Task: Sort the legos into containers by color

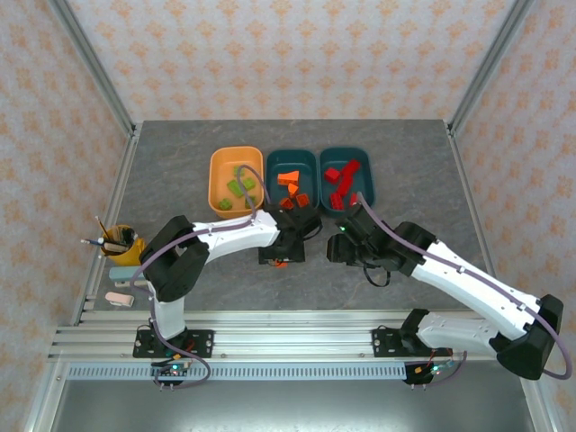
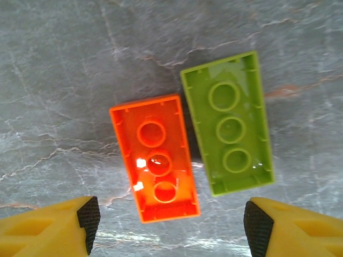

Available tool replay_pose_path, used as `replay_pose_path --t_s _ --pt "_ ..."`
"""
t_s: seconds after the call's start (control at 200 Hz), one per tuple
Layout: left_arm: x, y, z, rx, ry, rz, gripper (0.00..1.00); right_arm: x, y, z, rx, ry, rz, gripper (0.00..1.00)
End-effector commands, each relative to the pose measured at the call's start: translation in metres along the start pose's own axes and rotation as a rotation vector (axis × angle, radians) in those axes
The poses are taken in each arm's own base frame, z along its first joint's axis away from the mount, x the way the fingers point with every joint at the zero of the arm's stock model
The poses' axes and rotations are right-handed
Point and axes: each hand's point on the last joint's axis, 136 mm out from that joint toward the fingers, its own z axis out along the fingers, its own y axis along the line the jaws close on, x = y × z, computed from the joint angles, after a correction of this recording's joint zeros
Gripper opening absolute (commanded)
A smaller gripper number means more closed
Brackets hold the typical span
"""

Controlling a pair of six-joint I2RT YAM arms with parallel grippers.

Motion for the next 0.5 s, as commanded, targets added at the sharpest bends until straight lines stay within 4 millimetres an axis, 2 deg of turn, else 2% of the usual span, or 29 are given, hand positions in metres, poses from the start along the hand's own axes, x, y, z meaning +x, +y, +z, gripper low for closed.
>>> replay_pose_path --t_s 0.0,0.205,0.32,0.495 --pt "0.005 0.012 0.004 -0.043 0.007 -0.018 0.75 -0.003 -0.001 0.002 0.017 -0.014 -0.003 0.58" --pt "0.012 0.010 0.020 -0.032 0.038 -0.014 0.74 -0.003 0.002 0.004 0.015 -0.007 -0.004 0.58" --pt "0.013 0.010 0.022 -0.036 0.040 -0.009 0.71 -0.003 0.001 0.004 0.019 -0.007 -0.004 0.58" --pt "0.008 0.018 0.025 -0.053 0.022 -0.002 0.59 -0.003 0.002 0.005 0.017 -0.007 -0.001 0.58"
